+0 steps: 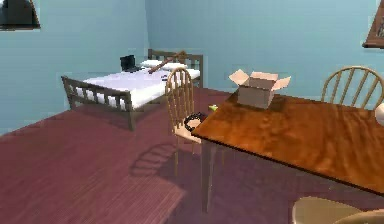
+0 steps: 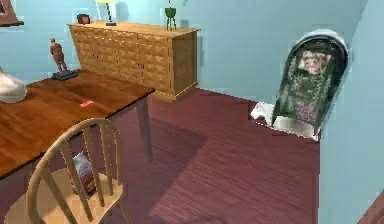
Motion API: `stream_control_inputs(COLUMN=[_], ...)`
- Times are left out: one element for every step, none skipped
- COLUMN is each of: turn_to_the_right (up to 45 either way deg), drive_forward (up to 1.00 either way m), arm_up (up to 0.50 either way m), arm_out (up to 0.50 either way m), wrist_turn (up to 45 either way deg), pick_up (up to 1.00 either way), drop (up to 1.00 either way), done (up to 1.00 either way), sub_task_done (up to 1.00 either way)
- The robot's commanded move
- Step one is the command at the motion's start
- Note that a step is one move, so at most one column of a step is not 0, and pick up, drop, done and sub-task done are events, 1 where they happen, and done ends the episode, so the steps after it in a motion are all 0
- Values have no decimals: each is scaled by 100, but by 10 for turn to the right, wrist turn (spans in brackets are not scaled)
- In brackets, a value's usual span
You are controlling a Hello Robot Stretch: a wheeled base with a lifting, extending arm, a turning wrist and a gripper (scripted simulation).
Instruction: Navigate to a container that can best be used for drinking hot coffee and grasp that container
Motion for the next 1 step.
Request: stream_control_inputs(turn_to_the_right=[-30], drive_forward=[0], arm_up=[0], arm_out=[0], wrist_turn=[0], pick_up=[0], drop=[0], done=[0], sub_task_done=[0])
